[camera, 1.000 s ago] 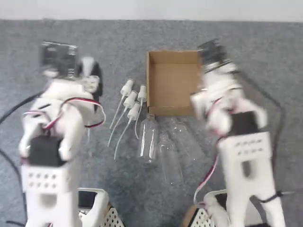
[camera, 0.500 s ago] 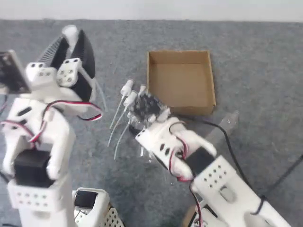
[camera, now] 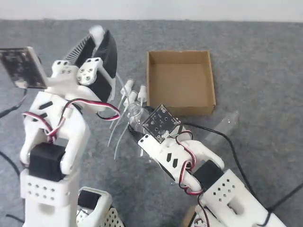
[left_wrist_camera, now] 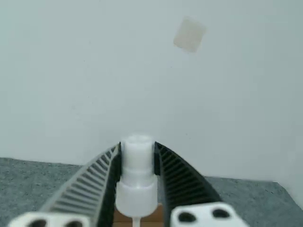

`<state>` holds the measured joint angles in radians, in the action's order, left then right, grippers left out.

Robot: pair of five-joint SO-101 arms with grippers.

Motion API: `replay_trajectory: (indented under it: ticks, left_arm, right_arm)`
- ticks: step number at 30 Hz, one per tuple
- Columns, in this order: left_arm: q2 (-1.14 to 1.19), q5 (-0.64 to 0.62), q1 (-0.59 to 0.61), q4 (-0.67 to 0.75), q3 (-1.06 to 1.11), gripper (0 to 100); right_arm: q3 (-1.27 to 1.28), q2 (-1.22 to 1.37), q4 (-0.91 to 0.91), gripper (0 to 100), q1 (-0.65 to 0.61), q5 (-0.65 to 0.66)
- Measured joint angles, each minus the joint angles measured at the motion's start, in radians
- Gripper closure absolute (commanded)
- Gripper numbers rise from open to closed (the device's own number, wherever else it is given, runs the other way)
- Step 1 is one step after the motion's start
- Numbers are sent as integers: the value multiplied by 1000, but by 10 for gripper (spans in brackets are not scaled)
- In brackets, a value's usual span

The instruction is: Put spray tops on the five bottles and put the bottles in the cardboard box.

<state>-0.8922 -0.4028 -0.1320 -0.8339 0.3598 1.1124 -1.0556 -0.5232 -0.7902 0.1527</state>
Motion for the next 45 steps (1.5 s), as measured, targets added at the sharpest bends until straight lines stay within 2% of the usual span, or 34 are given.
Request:
replay_trajectory:
  ticks: [10, 23, 31, 38, 45]
  left_arm:
    - [0, -8, -60, 28, 91, 990]
    - [0, -12, -43, -21, 170, 990]
    - [-126, 25, 84, 48, 170, 990]
    - [-196, 25, 97, 58, 201, 990]
    - [-198, 26, 94, 255, 279, 990]
  right_arm:
    - [0, -3, 0, 992, 0, -3]
    - [81, -68, 11, 992, 0, -3]
    - [81, -71, 11, 992, 0, -3]
    - [81, -71, 11, 992, 0, -3]
    - [81, -72, 11, 992, -28, -3]
